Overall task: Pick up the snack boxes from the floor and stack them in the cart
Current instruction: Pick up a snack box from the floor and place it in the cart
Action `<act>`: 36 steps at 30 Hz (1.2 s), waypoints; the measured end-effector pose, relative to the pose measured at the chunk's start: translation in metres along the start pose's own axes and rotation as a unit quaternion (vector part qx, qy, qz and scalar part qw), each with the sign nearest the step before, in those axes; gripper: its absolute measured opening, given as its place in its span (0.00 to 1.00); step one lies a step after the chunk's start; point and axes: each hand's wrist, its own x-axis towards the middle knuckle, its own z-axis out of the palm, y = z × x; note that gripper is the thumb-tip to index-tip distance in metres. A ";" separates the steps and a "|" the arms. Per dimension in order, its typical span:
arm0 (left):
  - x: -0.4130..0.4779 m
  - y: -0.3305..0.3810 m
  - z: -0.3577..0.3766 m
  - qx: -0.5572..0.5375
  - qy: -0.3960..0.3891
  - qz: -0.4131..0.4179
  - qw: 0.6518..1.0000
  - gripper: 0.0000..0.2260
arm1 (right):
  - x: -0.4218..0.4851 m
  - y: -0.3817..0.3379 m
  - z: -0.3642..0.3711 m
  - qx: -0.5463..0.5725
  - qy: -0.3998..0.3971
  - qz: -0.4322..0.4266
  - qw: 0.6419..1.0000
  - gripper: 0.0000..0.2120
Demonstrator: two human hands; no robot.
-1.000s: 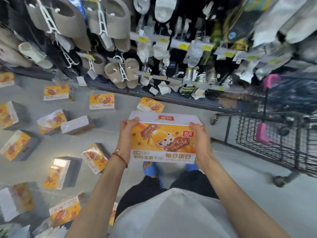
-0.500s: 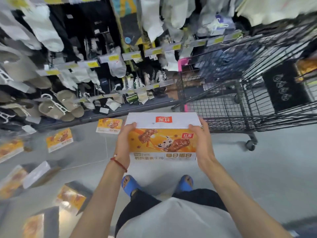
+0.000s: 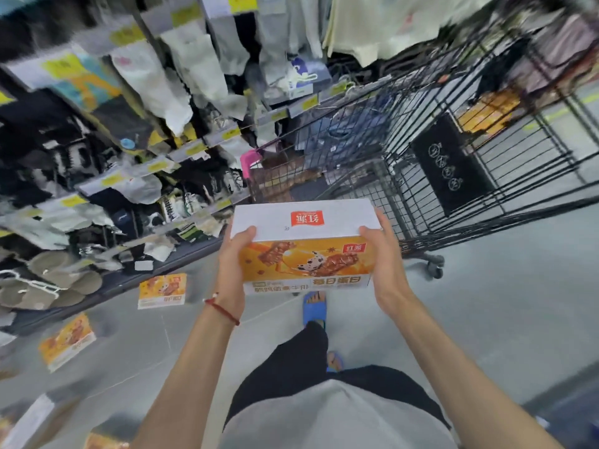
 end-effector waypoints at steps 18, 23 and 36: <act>0.166 0.008 0.135 0.151 -0.100 -0.046 0.982 0.38 | 0.163 -0.050 -0.082 -0.048 0.030 0.017 0.998 0.27; 0.196 -0.005 0.177 0.167 -0.088 -0.077 0.979 0.38 | 0.224 -0.061 -0.119 -0.056 -0.009 0.051 0.997 0.29; 0.294 -0.081 0.233 0.193 -0.036 -0.136 0.971 0.29 | 0.367 -0.040 -0.166 -0.176 -0.030 0.110 0.978 0.32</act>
